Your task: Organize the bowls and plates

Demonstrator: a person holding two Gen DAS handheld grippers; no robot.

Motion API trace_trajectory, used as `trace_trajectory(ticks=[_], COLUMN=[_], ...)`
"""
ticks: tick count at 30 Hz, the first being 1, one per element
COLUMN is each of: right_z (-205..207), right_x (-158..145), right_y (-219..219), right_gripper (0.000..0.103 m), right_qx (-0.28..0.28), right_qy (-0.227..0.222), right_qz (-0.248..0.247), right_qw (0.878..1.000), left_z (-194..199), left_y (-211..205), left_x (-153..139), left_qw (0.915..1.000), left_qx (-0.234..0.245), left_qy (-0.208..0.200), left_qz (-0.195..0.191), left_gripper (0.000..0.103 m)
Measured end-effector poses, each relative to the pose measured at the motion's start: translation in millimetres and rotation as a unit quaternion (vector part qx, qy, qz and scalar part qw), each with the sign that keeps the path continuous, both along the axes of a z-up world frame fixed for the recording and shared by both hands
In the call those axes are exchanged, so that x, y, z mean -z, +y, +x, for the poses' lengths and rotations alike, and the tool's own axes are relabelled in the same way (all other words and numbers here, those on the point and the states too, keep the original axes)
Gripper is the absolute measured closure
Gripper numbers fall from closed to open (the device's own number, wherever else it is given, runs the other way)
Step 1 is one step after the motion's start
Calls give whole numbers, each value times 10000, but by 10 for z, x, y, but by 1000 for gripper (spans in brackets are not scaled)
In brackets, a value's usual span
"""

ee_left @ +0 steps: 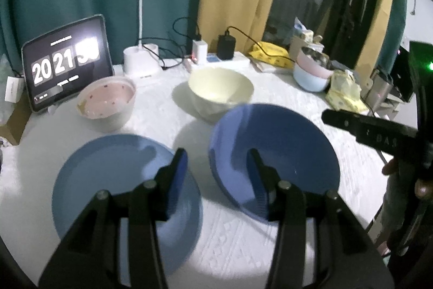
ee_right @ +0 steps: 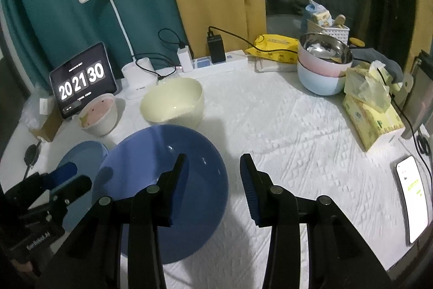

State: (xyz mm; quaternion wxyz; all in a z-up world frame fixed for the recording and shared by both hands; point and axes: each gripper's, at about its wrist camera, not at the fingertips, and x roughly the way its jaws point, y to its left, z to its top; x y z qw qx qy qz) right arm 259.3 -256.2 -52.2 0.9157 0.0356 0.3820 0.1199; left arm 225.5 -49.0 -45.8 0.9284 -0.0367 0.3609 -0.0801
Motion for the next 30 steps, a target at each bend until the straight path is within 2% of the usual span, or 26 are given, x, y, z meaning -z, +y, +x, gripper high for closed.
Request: trace_trajectory(ticks=[8,14,26,30], right_z=[205,429,996,1243], right_x=[-15,-26,-4,121], right_y=[92,180,278,327], right_gripper=[62,62,62,62], right_qx=[-152,-285,-299,-297], right_qy=[13,51,322,636], right_qz=[-50,-105,111,264], right_qw=[9999,9995,9990,9972], left_z=[329,667,1278,1469], left_y=[66,80,73,78], left_x=[-105,-109,65,188], left_qw=[9999,9998,9978,9959], left_qx=[-127,-145,-207,-324], left_qy=[-9,142,626,840], left_qz=[-1,-40,-112,-11], left_gripper=[56,56,56,56])
